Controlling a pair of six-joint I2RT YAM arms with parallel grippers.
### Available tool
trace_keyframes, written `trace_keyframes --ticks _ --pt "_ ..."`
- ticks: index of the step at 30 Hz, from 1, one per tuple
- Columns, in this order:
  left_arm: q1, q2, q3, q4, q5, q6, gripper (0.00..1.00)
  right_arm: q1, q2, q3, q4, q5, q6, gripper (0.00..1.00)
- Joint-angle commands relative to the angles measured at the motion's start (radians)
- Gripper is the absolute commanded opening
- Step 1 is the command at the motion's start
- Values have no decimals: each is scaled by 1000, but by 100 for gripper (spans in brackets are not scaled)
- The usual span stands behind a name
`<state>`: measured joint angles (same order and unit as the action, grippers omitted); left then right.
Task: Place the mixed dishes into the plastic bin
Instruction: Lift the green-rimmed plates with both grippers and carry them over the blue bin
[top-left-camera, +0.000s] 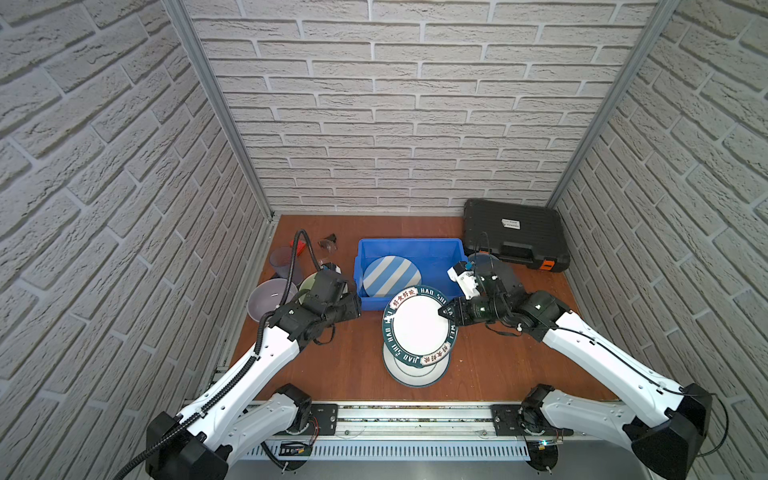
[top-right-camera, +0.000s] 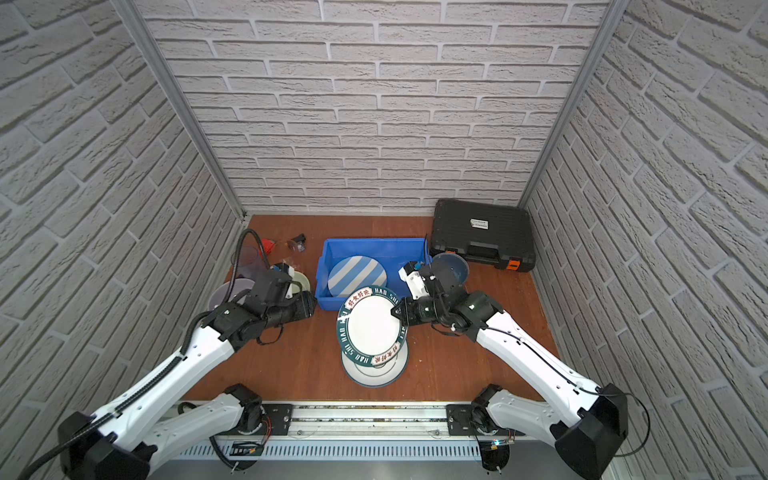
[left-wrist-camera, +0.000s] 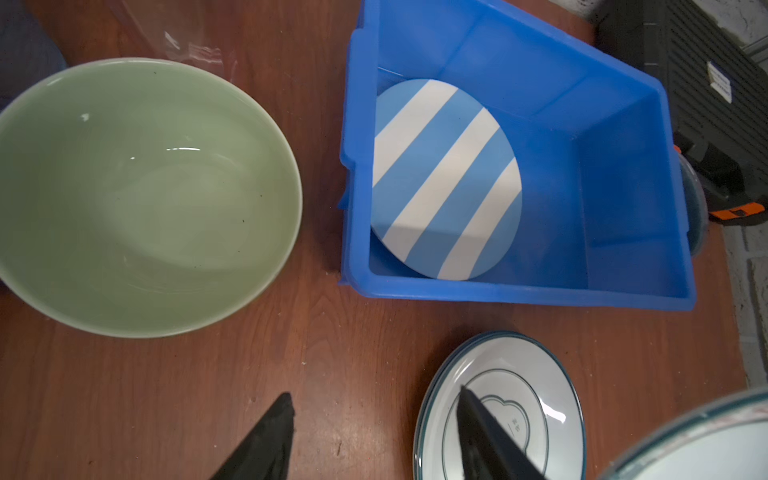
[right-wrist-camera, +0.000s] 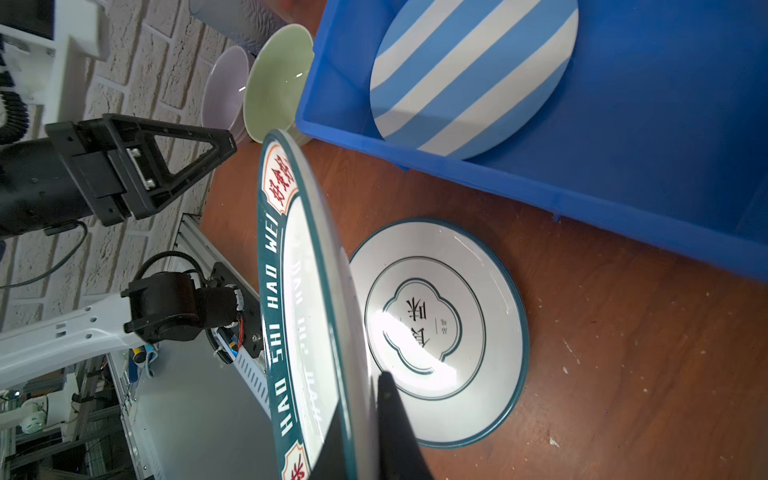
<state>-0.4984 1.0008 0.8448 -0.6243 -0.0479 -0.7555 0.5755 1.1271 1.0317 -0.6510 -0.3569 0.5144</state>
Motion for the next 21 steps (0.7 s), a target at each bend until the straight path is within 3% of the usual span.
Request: trace_keyframes --ticks 1,10,21 --pt "47 53 44 28 71 74 62 -29 50 88 40 9 -17 6" --pt "92 262 125 106 87 145 52 -111 251 252 197 105 22 6" --pt "111 422 178 156 75 177 41 -151 579 381 402 87 67 6"
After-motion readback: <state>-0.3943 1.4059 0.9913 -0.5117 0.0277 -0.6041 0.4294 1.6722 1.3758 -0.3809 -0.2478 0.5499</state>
